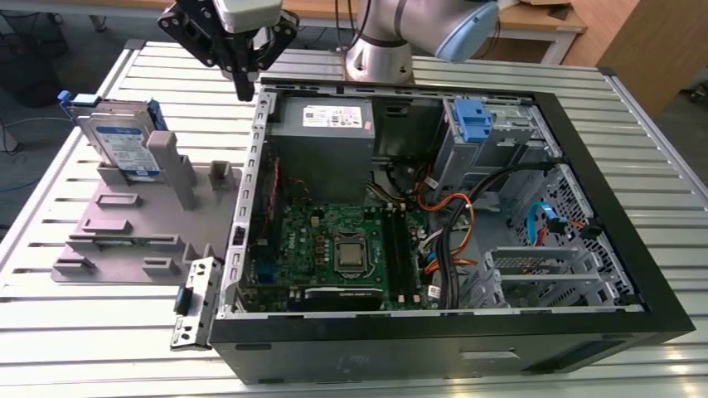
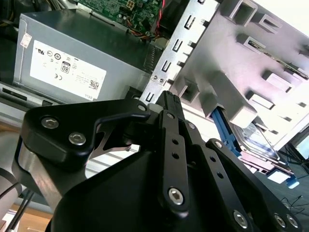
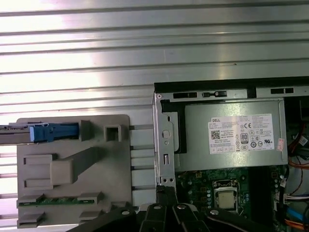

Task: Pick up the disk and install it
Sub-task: 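Reach for the disk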

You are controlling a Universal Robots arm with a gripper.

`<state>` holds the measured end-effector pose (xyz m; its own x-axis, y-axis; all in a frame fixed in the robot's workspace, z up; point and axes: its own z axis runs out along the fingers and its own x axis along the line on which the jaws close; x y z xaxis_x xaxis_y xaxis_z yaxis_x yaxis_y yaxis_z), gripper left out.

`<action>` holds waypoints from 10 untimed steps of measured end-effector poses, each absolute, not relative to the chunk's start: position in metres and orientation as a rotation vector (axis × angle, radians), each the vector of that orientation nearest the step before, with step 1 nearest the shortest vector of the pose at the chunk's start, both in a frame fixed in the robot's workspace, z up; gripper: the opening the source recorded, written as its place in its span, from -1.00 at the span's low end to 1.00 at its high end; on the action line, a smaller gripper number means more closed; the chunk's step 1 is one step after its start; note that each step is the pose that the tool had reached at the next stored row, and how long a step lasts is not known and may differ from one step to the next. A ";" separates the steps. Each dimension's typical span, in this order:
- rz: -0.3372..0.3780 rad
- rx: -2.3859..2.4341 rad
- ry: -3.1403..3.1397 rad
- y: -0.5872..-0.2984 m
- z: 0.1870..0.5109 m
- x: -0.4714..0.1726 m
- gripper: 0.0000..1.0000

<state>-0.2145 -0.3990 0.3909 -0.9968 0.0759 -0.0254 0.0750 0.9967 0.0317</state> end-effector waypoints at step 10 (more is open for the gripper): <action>0.048 0.118 3.112 -0.399 0.391 -0.228 -0.79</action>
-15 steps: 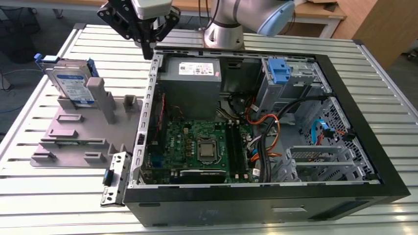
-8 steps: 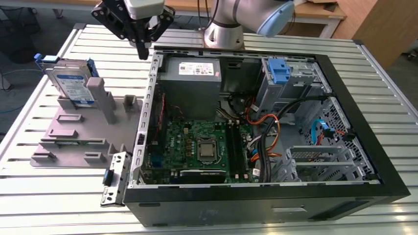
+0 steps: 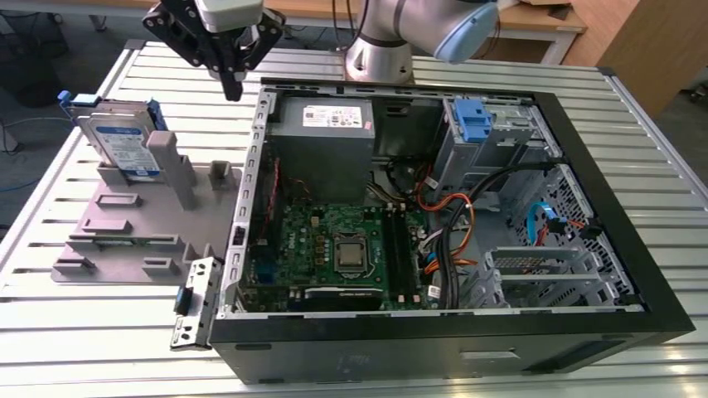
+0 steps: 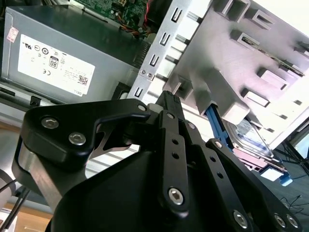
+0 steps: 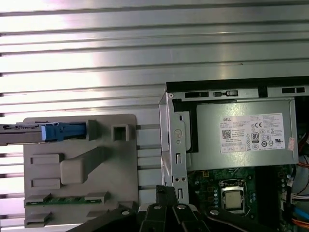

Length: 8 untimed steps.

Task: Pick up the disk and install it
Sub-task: 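Reach for the disk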

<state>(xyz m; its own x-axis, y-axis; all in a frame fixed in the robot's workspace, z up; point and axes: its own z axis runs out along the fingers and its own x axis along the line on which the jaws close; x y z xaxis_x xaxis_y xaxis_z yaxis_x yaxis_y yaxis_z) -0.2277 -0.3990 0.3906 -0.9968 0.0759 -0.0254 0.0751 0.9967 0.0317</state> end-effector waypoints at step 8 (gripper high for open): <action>0.048 0.118 3.112 -0.399 0.391 -0.241 -0.79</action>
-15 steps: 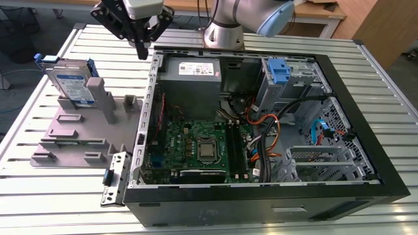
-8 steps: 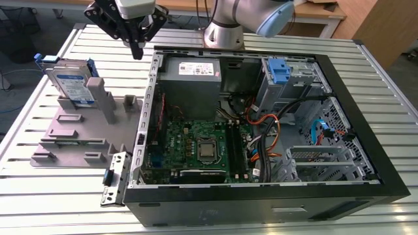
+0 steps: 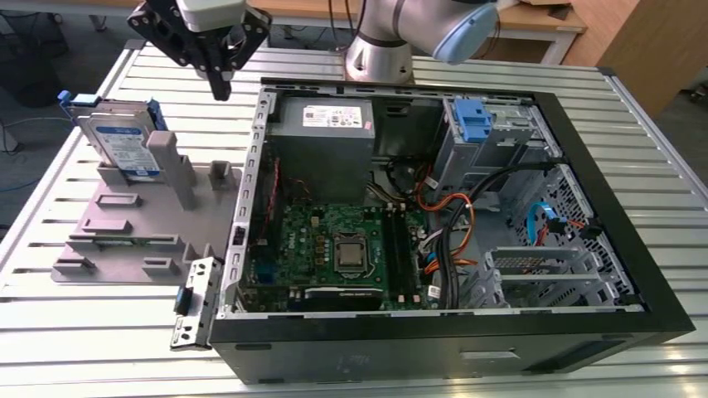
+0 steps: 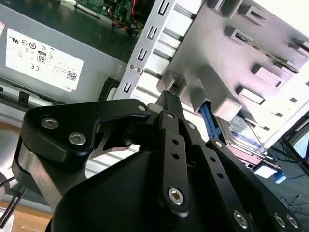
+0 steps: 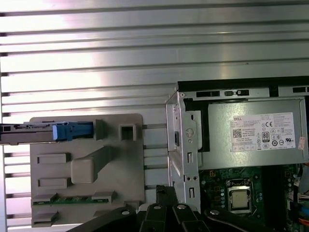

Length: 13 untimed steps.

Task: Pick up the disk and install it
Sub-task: 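Reach for the disk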

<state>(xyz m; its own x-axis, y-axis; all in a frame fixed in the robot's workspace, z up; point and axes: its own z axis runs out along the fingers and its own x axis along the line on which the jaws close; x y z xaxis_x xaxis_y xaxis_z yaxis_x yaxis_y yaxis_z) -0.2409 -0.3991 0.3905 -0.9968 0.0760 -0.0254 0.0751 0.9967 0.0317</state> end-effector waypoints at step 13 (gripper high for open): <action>0.048 0.118 3.112 -0.399 0.390 -0.250 -0.79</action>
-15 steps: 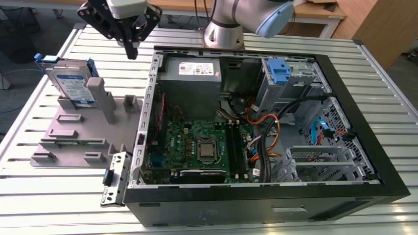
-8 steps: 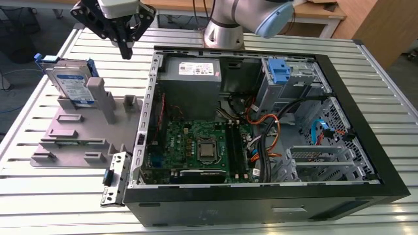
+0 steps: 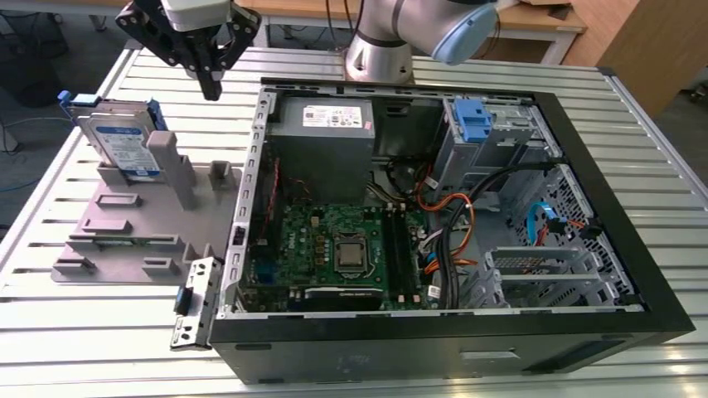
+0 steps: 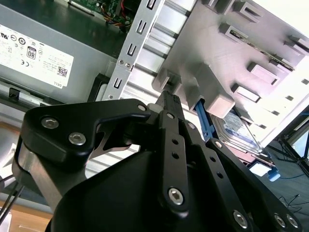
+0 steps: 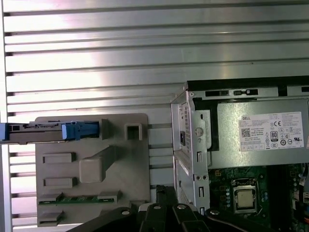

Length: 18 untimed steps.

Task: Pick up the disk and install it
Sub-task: 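Reach for the disk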

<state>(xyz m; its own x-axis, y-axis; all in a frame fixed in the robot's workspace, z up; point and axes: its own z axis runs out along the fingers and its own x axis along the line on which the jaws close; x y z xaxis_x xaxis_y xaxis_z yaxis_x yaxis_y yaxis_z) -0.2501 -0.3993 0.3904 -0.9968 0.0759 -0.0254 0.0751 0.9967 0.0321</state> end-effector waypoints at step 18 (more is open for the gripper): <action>0.049 0.118 3.110 -0.399 0.390 -0.267 -0.79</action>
